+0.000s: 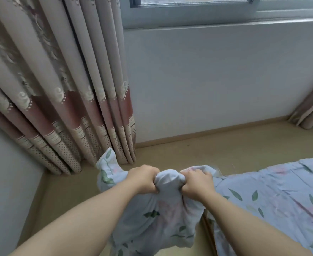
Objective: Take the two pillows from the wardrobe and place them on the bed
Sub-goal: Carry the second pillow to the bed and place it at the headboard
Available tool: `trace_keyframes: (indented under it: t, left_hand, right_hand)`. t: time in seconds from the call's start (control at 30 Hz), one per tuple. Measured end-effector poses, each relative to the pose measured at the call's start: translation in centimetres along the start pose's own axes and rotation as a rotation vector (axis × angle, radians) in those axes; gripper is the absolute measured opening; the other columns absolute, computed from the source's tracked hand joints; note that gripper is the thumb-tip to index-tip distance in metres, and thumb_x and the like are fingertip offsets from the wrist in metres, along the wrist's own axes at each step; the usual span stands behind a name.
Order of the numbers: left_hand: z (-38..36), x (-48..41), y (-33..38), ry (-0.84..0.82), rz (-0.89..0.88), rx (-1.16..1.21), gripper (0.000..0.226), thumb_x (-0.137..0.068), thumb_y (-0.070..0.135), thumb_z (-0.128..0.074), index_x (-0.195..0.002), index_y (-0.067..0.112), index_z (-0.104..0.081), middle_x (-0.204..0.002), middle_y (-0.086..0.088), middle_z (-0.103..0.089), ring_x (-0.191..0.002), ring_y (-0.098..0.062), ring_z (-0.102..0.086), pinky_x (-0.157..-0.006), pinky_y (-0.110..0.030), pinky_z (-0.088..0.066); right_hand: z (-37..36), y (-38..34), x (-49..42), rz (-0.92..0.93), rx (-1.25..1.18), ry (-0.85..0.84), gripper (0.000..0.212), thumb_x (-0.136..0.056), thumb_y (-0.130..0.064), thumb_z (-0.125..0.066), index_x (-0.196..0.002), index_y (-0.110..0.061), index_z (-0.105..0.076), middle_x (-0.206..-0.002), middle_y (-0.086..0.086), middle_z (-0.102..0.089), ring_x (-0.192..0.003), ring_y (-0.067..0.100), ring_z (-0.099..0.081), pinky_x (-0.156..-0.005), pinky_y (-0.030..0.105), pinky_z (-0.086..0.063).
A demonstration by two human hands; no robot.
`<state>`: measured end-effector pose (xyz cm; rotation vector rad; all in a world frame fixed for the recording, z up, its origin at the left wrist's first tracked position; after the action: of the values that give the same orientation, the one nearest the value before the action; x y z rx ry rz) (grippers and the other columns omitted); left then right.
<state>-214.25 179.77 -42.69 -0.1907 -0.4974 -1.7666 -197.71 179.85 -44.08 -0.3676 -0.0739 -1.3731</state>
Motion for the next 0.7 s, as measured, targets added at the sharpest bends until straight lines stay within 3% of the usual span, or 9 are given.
trace_keyframes:
  t: [0.27,0.57,0.7]
  left_hand:
    - [8.8,-18.3,-0.3,-0.056,-0.145,-0.094,0.025,-0.068,0.037,-0.069,-0.080,0.022,-0.052,-0.086,0.003,-0.063,-0.090,-0.022,-0.060,-0.056,-0.027,-0.034]
    - [15.5,-39.6,4.8,-0.113,-0.231,-0.159,0.031,-0.069,0.036,-0.069,-0.091,0.019,-0.056,-0.100,0.001,-0.067,-0.098,-0.023,-0.060,-0.064,-0.030,-0.036]
    - [18.5,-47.2,8.4,-0.127,-0.302,-0.160,0.027,-0.069,0.035,-0.069,-0.086,0.019,-0.055,-0.098,0.000,-0.067,-0.096,-0.024,-0.060,-0.064,-0.029,-0.038]
  right_hand:
    - [6.3,5.0,-15.0,-0.172,-0.032,0.031,0.019,-0.075,-0.016,-0.045,-0.087,-0.029,-0.050,-0.119,-0.004,-0.058,-0.116,0.020,-0.049,-0.089,0.037,-0.031]
    - [11.4,16.8,-31.5,-0.296,-0.125,0.054,0.019,-0.071,-0.012,-0.044,-0.081,-0.028,-0.046,-0.109,-0.005,-0.062,-0.109,0.021,-0.053,-0.079,0.035,-0.027]
    - [14.8,22.3,-36.8,-0.380,-0.079,0.067,0.031,-0.073,-0.013,-0.045,-0.097,-0.026,-0.058,-0.111,-0.005,-0.062,-0.108,0.020,-0.054,-0.076,0.035,-0.027]
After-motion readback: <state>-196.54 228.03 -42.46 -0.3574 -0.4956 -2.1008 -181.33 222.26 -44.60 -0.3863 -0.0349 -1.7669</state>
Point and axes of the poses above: each hand's wrist, its own x-axis away from the middle knuckle, its own z-axis out of the back of the hand, y = z × x, the point moved 4 cm from there along -x, towards the middle knuckle
